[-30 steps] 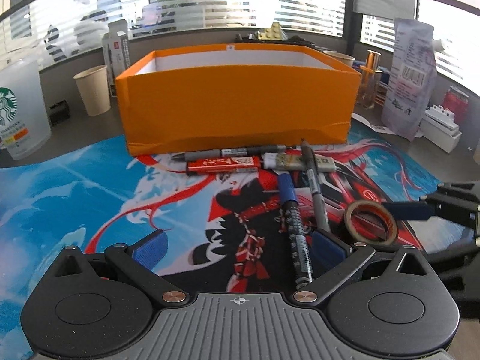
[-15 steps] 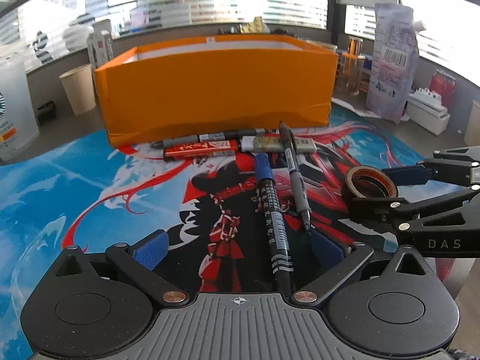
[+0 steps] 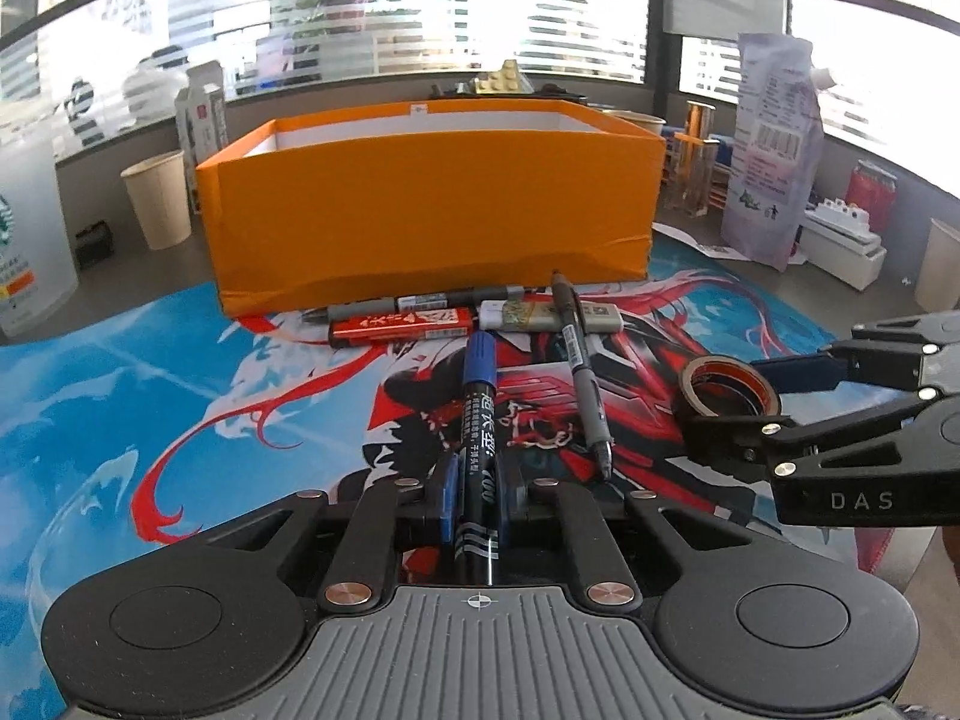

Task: Organize rigid objects
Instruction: 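Lift the blue marker and tape roll off the mat with both tools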

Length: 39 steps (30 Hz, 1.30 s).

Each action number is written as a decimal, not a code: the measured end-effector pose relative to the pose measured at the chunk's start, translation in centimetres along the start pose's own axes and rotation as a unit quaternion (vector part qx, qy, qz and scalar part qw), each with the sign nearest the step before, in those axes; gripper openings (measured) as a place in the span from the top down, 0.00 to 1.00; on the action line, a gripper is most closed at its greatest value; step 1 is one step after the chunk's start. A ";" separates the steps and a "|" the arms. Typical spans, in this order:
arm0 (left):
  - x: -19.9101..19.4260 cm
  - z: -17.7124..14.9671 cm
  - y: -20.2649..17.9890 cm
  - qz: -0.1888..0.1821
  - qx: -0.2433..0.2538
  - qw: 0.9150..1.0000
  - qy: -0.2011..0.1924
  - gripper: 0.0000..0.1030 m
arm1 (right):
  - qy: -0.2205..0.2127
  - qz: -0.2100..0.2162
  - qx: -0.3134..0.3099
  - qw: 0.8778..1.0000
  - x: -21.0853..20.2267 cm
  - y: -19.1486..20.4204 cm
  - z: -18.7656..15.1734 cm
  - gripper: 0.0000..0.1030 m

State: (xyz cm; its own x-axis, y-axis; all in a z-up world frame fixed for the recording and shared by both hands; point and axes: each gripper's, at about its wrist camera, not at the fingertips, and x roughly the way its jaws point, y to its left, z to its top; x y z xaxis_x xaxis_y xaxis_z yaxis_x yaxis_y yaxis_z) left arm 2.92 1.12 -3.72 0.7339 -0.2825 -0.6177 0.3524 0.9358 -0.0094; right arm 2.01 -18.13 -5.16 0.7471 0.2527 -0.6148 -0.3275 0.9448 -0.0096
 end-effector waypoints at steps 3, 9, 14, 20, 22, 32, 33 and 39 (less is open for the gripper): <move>-0.3 -0.1 0.5 0.004 -0.015 1.000 0.002 0.90 | -0.002 -0.003 0.008 1.000 -0.1 0.0 0.0 0.50; -1.5 0.4 1.3 0.018 -0.027 0.999 -0.012 0.90 | -0.016 -0.005 0.016 1.000 -0.8 0.0 0.2 0.50; -2.4 0.8 1.5 0.022 -0.029 0.999 -0.023 0.90 | -0.024 -0.008 0.014 1.000 -1.4 0.1 0.4 0.50; -2.7 1.4 1.8 0.025 -0.033 0.999 -0.029 0.89 | -0.033 -0.011 0.010 0.999 -1.9 0.5 0.8 0.50; -2.8 1.6 1.9 0.027 -0.035 0.999 -0.031 0.89 | -0.036 -0.011 0.008 0.999 -2.0 0.6 1.0 0.50; -3.3 2.8 2.3 0.033 -0.035 0.998 -0.049 0.91 | -0.053 -0.015 0.002 0.998 -2.4 0.7 2.2 0.50; -3.5 2.9 2.3 0.034 -0.035 0.997 -0.052 0.91 | -0.056 -0.014 0.002 0.998 -2.5 0.7 2.4 0.50; -2.7 2.6 2.7 0.035 -0.035 0.998 -0.039 0.91 | -0.061 -0.011 -0.003 0.998 -2.4 1.2 2.8 0.50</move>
State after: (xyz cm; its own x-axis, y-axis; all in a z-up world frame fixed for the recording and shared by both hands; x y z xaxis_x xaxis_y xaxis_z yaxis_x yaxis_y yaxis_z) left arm 3.41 3.90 0.00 0.7986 -0.2296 -0.5564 0.2602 0.9652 -0.0250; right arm 1.47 -17.03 -1.49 0.8187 0.2558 -0.5140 -0.3140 0.9490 -0.0278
